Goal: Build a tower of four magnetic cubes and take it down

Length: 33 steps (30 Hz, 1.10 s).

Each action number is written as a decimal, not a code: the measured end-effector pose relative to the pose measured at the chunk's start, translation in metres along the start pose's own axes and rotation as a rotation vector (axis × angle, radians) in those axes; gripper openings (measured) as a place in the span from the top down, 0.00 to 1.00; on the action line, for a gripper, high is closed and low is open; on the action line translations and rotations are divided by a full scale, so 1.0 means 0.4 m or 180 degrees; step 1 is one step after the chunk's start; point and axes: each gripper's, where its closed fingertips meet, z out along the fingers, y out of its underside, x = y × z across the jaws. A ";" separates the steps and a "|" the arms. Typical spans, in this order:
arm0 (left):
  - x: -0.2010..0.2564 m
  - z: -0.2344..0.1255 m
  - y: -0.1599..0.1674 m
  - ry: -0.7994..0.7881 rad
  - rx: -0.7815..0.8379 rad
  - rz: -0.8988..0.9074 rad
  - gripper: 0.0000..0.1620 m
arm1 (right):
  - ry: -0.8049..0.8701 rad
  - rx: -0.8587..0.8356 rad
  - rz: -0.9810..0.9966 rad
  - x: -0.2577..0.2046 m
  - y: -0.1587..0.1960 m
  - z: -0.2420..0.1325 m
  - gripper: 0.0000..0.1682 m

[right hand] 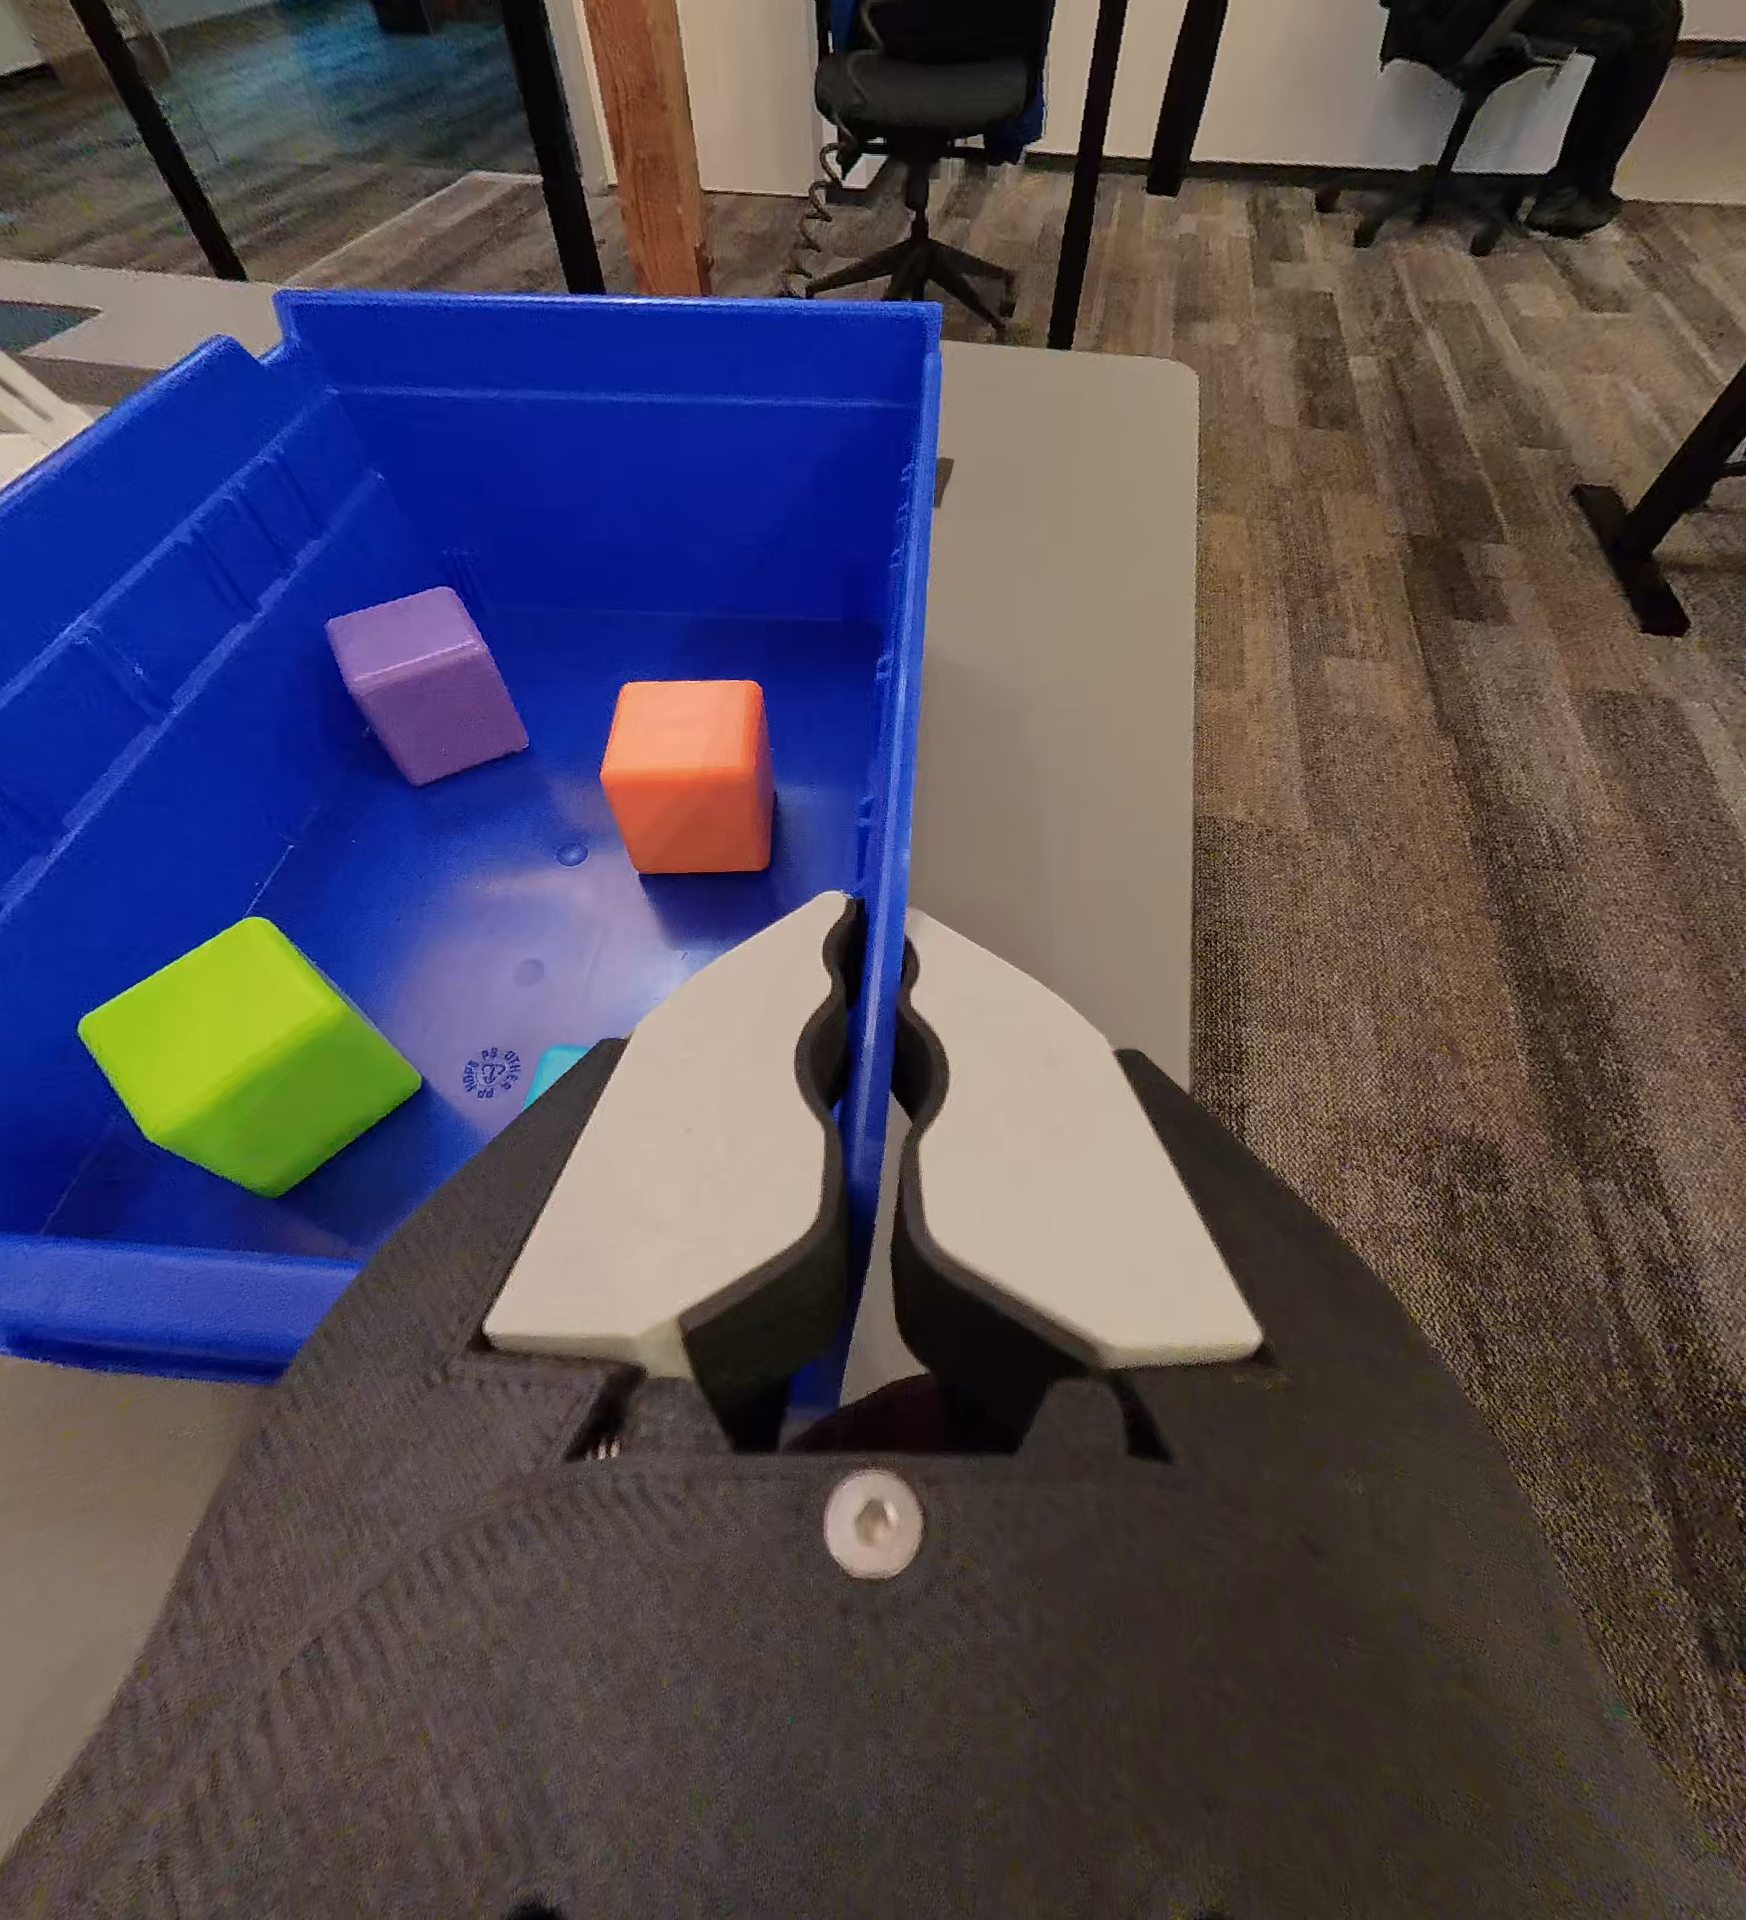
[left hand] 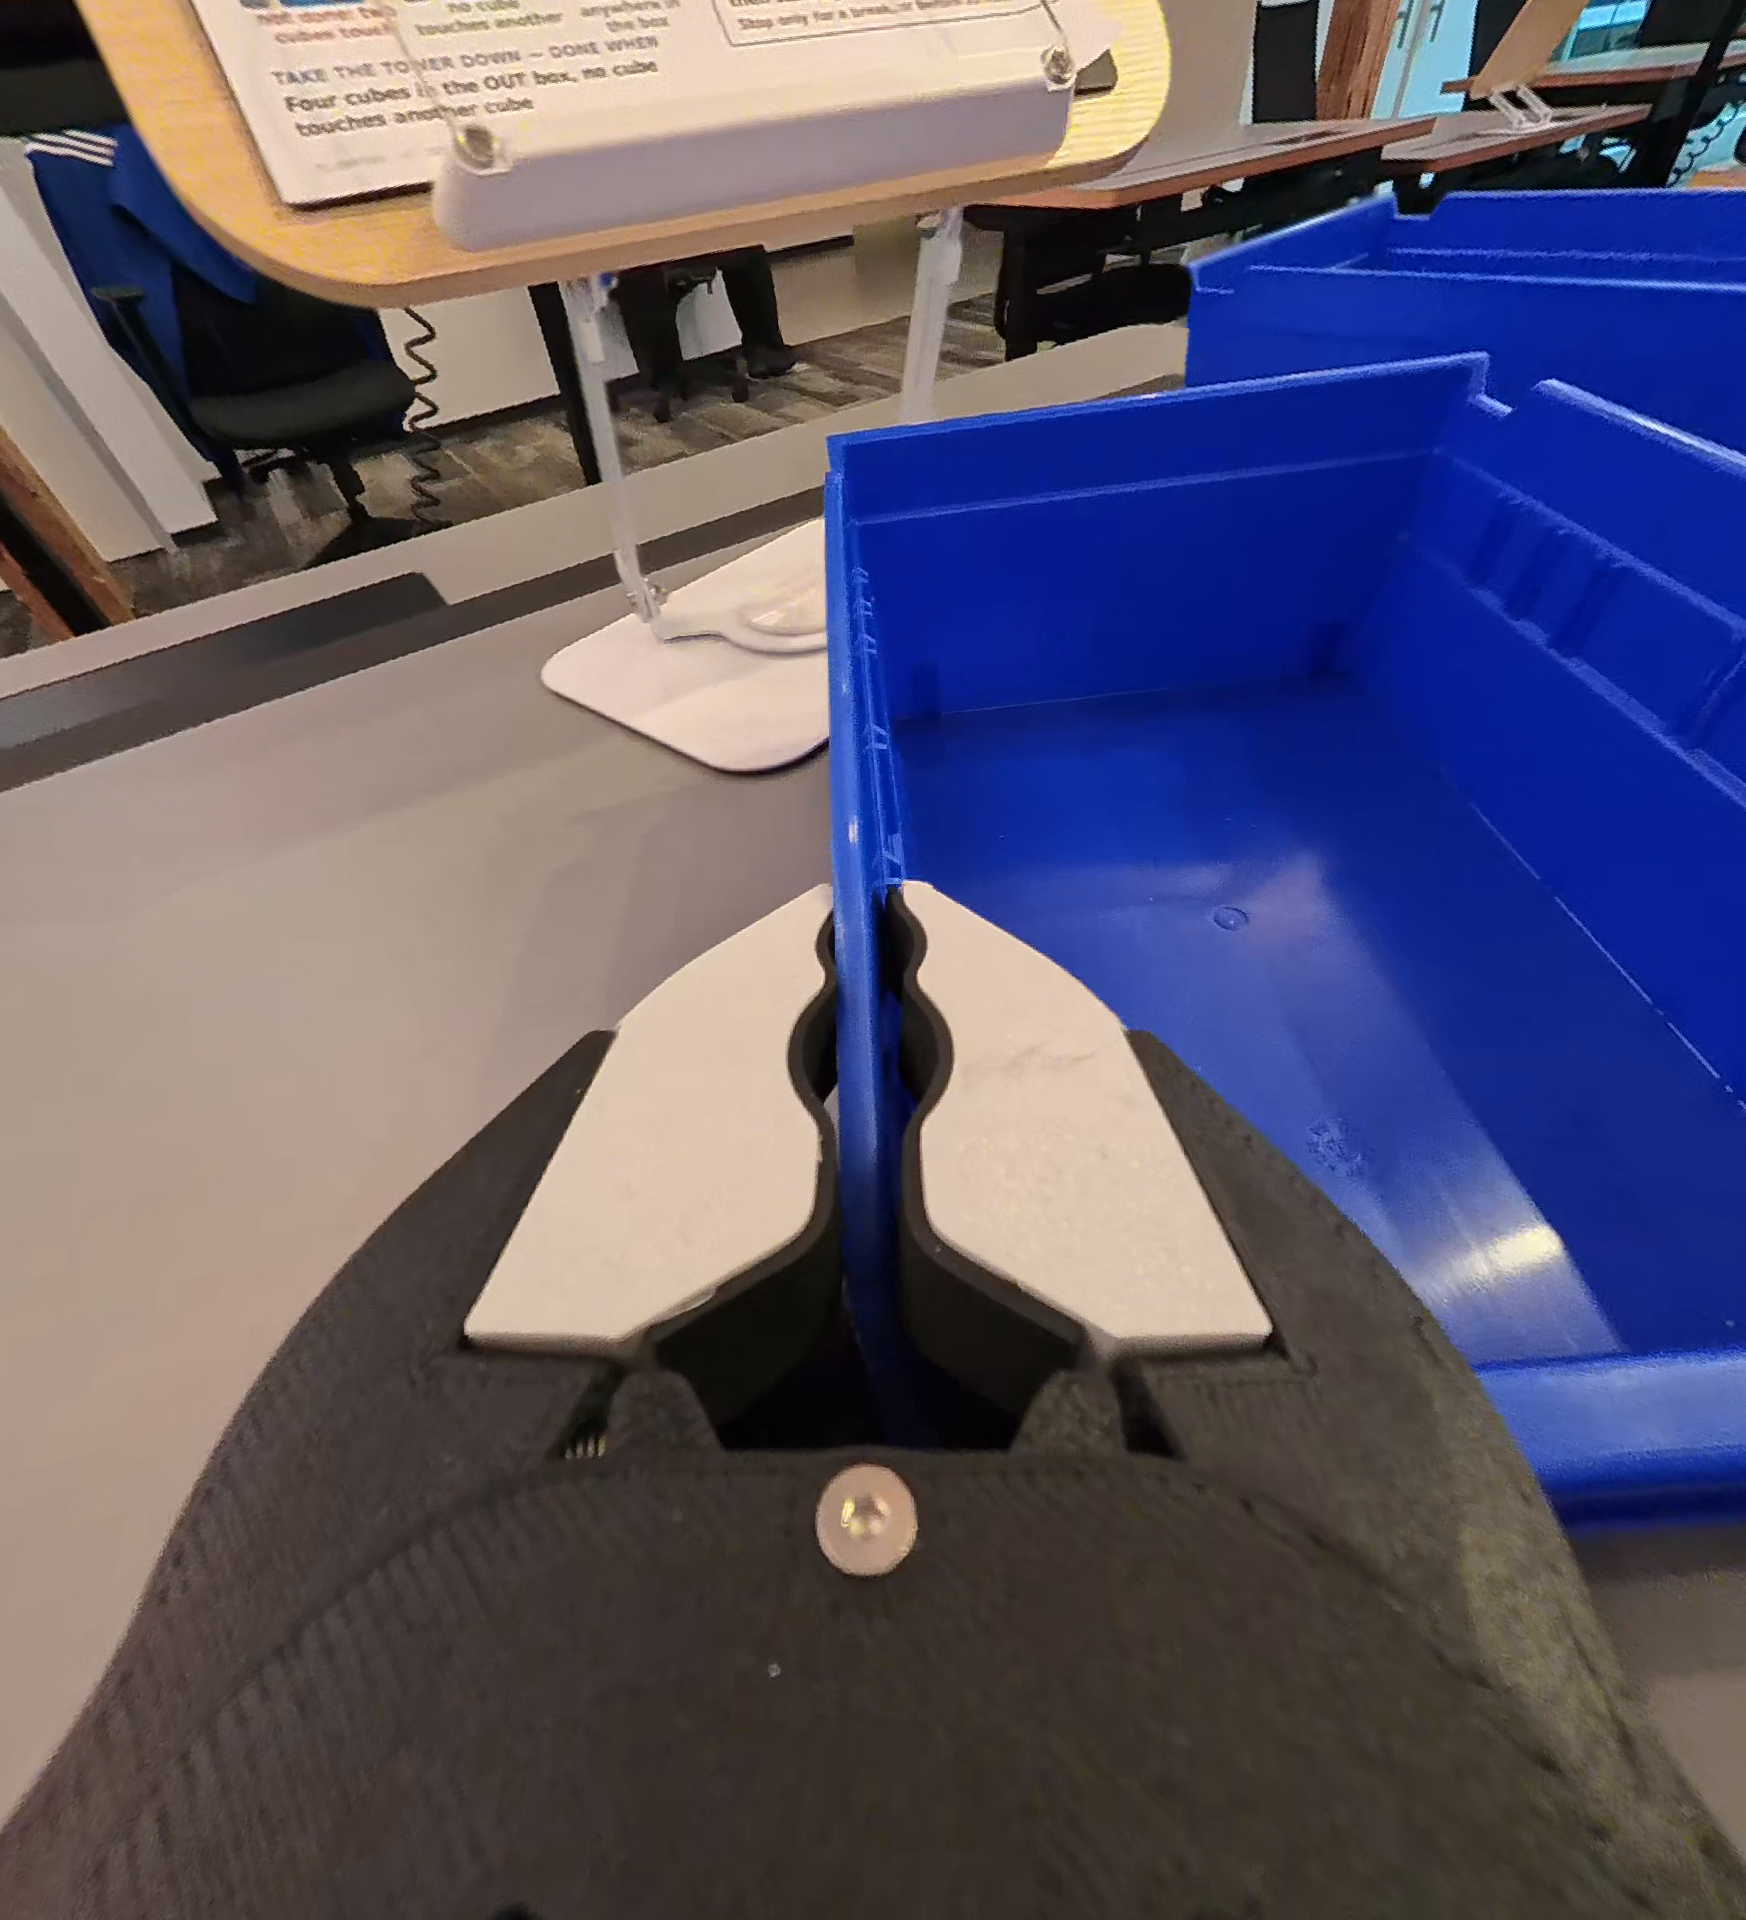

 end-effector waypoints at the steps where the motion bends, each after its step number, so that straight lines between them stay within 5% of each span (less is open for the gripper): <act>1: 0.010 0.010 -0.004 0.0011 0.0000 0.0000 0.97 | 0.0014 0.0010 0.0003 0.001 0.007 -0.017 0.98; 18: 0.135 0.229 -0.067 0.0479 -0.0086 0.0167 0.97 | 0.0212 0.0055 0.0109 0.031 0.085 -0.210 0.98; 33: 0.185 0.388 -0.113 0.0332 -0.0050 0.0293 0.97 | 0.0390 0.0079 0.0137 0.045 0.125 -0.309 0.98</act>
